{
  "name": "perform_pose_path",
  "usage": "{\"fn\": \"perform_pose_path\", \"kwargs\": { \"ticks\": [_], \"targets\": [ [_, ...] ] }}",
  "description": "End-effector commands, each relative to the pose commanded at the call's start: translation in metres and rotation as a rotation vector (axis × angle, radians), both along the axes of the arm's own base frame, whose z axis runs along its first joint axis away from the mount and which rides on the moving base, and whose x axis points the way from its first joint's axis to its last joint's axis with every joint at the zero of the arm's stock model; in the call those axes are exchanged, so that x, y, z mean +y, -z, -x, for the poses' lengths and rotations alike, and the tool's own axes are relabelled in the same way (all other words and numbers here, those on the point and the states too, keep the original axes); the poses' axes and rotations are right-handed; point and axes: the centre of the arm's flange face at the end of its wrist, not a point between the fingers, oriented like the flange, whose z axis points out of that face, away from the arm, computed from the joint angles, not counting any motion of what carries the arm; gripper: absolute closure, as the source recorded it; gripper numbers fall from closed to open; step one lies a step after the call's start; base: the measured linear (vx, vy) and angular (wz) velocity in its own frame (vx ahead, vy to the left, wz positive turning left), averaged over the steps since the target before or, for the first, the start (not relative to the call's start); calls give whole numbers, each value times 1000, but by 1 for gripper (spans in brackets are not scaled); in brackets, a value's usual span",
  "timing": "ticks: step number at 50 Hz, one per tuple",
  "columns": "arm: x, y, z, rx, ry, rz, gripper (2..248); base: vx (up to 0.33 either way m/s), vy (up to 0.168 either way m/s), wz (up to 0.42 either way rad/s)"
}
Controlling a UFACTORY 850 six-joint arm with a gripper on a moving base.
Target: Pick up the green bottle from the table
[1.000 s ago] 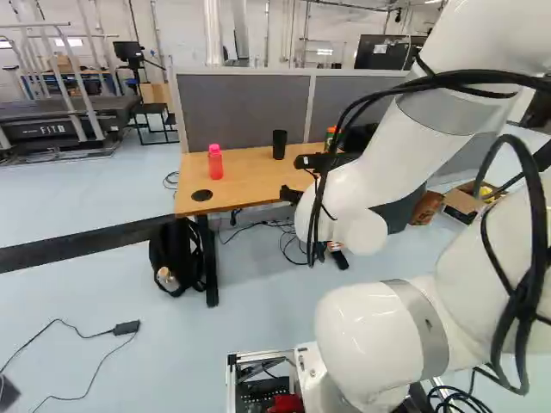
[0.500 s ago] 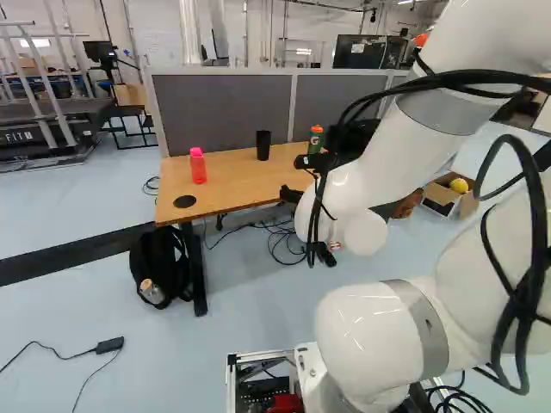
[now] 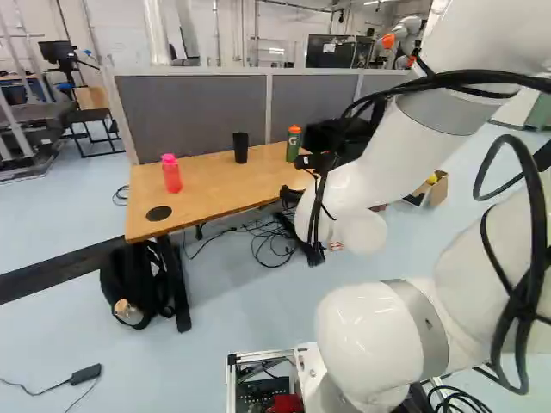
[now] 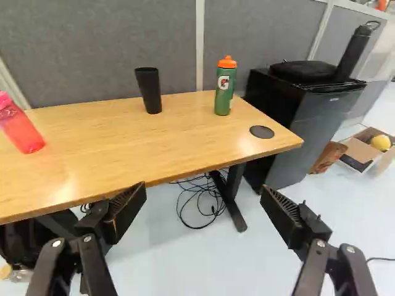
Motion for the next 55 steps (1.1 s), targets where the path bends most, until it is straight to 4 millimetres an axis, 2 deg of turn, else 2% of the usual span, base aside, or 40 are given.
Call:
{"fn": "perform_pose_path", "kwargs": {
  "ticks": [16, 55],
  "targets": [
    [0, 0, 0, 0, 0, 0, 3, 110, -36, -191],
    [0, 0, 0, 0, 0, 0, 3, 169, -4, -35]
  ]
}}
